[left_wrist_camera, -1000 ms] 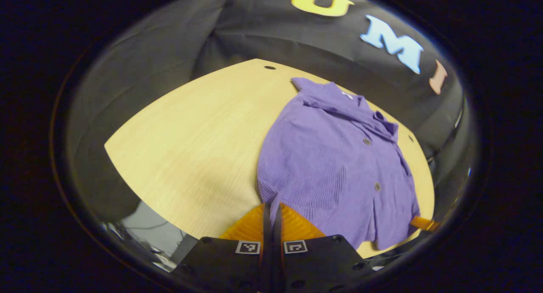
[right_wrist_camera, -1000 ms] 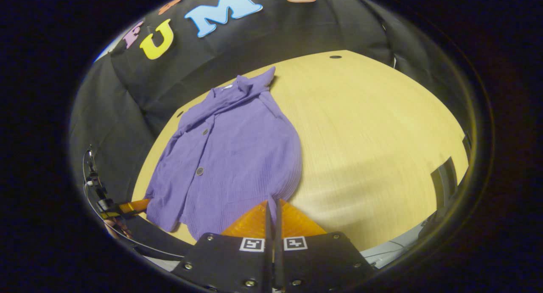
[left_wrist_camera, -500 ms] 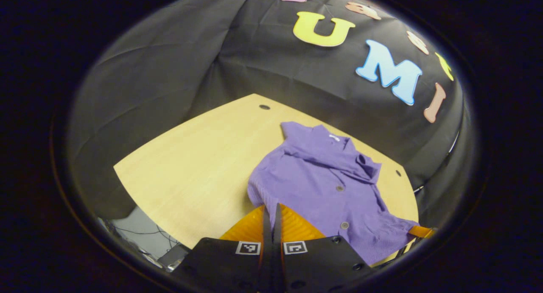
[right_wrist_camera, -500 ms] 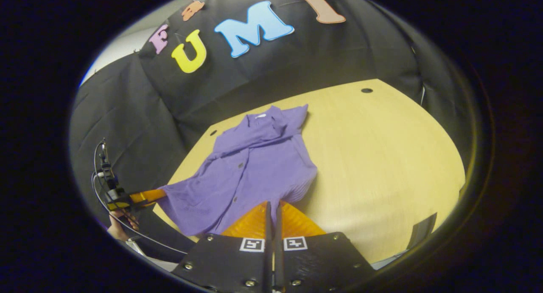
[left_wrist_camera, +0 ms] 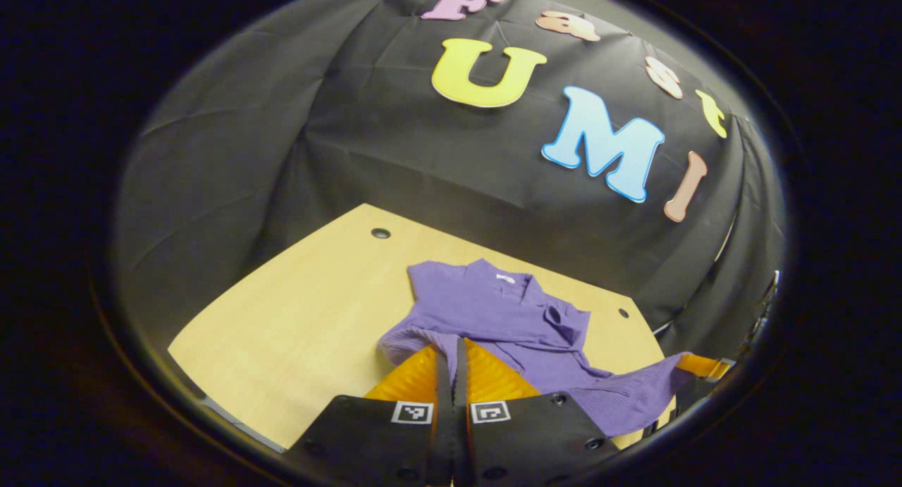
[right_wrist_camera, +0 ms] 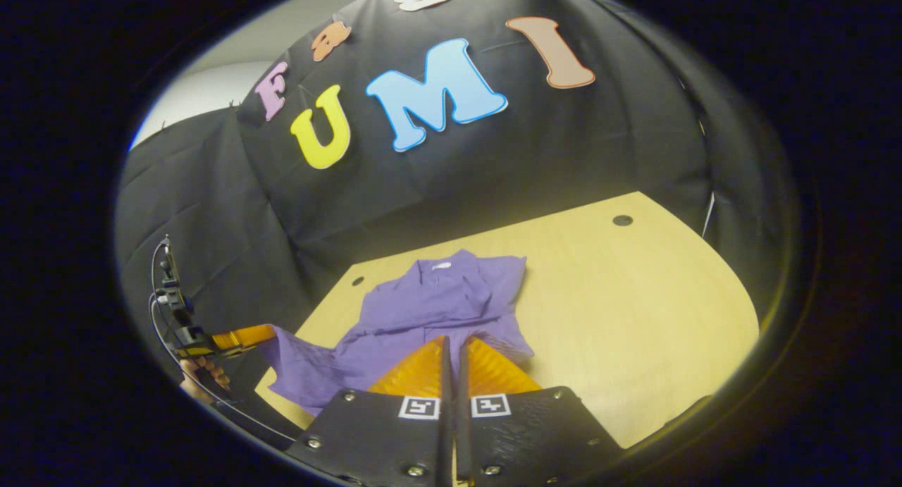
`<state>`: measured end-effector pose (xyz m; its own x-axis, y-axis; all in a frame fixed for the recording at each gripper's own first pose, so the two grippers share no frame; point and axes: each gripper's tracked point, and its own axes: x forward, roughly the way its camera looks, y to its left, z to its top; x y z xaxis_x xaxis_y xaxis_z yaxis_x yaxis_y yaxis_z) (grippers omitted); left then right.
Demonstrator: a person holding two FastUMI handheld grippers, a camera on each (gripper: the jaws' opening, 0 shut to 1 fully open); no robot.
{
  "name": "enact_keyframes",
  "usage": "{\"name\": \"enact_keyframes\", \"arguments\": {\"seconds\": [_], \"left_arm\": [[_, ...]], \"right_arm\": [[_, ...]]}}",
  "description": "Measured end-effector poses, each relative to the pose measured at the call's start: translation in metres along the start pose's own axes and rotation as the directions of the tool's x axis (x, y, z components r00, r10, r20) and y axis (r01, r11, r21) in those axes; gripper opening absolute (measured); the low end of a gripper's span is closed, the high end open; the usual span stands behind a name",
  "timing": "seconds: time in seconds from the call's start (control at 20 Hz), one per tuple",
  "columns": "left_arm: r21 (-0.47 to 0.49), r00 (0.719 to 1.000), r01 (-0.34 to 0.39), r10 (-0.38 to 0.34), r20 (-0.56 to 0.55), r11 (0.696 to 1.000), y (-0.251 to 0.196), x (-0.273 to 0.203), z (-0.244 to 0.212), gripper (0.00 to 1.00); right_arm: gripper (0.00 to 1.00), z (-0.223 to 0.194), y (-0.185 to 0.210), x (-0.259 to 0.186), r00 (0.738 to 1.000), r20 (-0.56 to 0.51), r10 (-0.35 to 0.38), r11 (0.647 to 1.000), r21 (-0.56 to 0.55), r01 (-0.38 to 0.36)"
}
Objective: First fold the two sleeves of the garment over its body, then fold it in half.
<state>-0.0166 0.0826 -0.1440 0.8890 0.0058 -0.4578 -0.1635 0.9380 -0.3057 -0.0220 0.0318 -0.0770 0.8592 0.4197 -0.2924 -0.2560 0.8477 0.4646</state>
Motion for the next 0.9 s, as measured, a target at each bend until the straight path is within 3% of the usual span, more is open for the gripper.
{"name": "enact_keyframes", "arguments": {"seconds": [0.3,0.75,0.9], "left_arm": [[0.049,0.994,0.110,-0.110,0.012,0.993,-0.015,0.061,0.055,0.06],[0.077,0.966,0.260,-0.258,-0.027,0.963,-0.018,0.186,0.093,0.05],[0.114,0.964,0.266,-0.264,-0.028,0.957,-0.014,0.226,0.096,0.05]], "right_arm": [[0.02,0.048,-0.003,0.051,0.997,0.058,-0.059,0.997,0.048,0.056],[0.02,0.079,-0.039,0.142,0.954,0.039,-0.297,0.955,0.035,0.295],[0.02,0.085,-0.046,0.173,0.941,0.026,-0.337,0.941,0.039,0.336]]}}
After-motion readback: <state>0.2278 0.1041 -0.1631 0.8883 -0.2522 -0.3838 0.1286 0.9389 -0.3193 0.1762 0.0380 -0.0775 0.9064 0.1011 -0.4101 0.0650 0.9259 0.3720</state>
